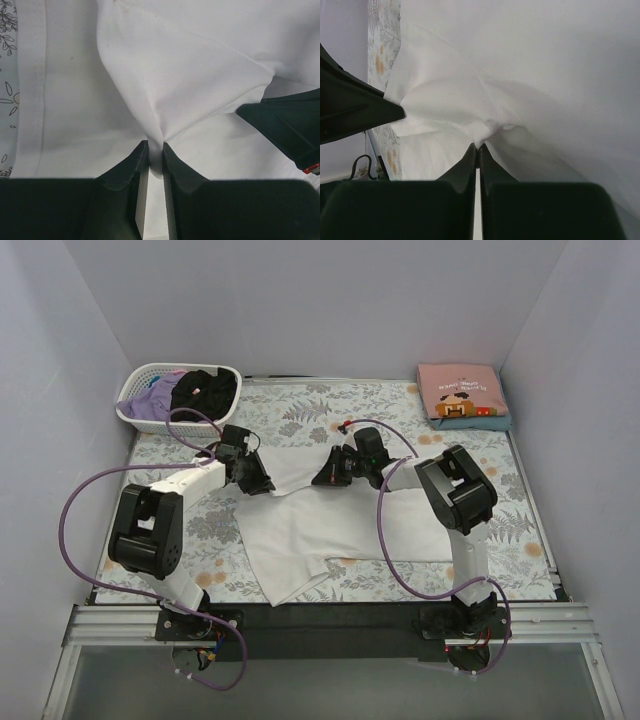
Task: Fold and stack the t-shirts
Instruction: Fold the tshirt
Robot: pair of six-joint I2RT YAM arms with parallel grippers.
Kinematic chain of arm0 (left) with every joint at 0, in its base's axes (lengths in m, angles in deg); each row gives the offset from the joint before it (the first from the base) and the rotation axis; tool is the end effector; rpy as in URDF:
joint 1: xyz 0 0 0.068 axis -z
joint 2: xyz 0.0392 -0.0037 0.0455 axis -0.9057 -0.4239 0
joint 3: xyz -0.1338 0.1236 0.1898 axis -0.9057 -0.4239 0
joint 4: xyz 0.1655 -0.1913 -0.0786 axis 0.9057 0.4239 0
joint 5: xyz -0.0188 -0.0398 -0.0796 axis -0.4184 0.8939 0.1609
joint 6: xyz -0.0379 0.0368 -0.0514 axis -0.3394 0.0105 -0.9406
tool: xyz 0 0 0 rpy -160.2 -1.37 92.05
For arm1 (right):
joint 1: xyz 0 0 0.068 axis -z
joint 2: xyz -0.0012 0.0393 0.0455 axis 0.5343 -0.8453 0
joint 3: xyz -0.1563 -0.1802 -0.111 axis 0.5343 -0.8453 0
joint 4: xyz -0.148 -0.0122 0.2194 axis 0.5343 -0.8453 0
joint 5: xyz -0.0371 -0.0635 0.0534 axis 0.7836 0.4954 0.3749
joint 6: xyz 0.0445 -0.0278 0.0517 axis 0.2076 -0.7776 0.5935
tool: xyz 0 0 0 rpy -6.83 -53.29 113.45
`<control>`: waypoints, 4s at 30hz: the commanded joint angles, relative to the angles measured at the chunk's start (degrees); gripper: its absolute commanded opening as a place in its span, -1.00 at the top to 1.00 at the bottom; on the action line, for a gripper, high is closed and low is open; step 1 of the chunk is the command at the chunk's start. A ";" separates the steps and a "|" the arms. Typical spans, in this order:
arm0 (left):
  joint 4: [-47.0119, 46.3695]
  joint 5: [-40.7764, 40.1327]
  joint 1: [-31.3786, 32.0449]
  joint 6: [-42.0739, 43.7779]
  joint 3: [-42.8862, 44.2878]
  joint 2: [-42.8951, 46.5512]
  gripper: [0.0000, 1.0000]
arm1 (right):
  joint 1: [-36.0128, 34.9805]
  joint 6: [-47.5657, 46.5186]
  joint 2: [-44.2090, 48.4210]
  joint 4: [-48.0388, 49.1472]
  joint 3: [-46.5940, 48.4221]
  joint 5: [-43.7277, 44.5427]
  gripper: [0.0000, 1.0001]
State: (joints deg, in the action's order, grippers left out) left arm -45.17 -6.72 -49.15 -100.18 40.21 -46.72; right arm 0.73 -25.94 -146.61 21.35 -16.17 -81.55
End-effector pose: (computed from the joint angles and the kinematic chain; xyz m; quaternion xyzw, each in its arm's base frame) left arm 0.3255 -0.1041 0.1435 -0.4619 0.8452 -0.2453 0.1099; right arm 0.3671 0.2631 0.0992 -0.0648 0.8399 0.4763 0.2519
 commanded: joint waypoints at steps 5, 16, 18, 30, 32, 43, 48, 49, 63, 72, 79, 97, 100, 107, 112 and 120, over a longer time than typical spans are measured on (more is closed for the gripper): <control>7.15 -3.09 0.23 -1.40 4.84 2.28 0.73 | 0.81 -3.48 6.42 -4.96 -0.08 1.64 0.97; 14.01 -2.39 0.23 -2.81 8.44 -2.38 0.67 | 1.08 -9.63 5.46 -18.85 5.27 2.70 0.85; 15.41 -2.65 0.23 -3.16 8.79 -2.64 0.63 | 1.16 -11.04 5.55 -21.66 6.76 3.58 0.77; 16.22 -6.34 -0.21 -6.40 6.52 6.83 0.12 | 4.66 -17.90 11.69 -32.22 8.97 10.08 0.16; 14.03 -7.31 -1.17 -7.46 5.72 7.63 0.00 | 6.34 -18.42 13.62 -32.22 7.22 9.91 0.09; 3.30 -6.96 -3.64 -10.02 6.68 -1.76 0.14 | 18.74 -22.29 20.40 -31.95 -0.17 7.18 -0.01; 1.98 -6.09 -3.73 -9.75 7.74 -6.07 0.25 | 20.23 -23.61 21.98 -31.69 -2.45 7.27 -0.01; 1.72 -6.17 -3.64 -9.75 7.65 -6.51 0.26 | 20.50 -23.78 22.16 -31.52 -3.06 7.36 -0.01; 4.43 -12.04 -3.73 -9.05 6.69 -1.68 0.93 | 23.31 -25.02 23.39 -31.34 -4.74 7.71 -0.01; 5.41 -14.26 -3.64 -10.63 3.87 -1.15 0.77 | 24.27 -25.63 23.21 -31.25 -5.00 8.33 -0.01; 6.72 -13.55 -3.64 -11.60 5.10 2.27 0.07 | 27.35 -25.72 23.04 -30.73 -3.69 8.07 -0.02; -0.22 -15.14 -5.84 -10.63 18.55 -16.70 0.53 | 40.71 -15.00 11.70 -13.86 -5.26 -4.50 -0.01; -0.31 -15.57 -6.45 -10.37 18.81 -19.16 0.53 | 42.47 -15.26 9.60 -13.41 -5.44 -4.24 -0.01; -0.92 -15.22 -7.24 -8.52 24.25 -25.66 0.52 | 44.93 -15.88 3.45 -13.50 -2.02 -4.07 0.00; -0.57 -13.65 -7.33 -6.85 29.71 -27.43 0.34 | 45.02 -14.39 1.68 -14.02 3.87 -5.64 0.00; -2.59 -11.01 -5.06 -6.85 19.38 -8.14 -0.22 | 37.05 -11.57 15.47 -13.59 -0.43 -8.20 0.00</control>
State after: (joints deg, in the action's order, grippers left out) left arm -47.60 -18.28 -55.77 -107.52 64.56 -67.50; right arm 42.71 -38.68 -138.96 5.96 -15.40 -87.88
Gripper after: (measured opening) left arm 0.578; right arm 0.501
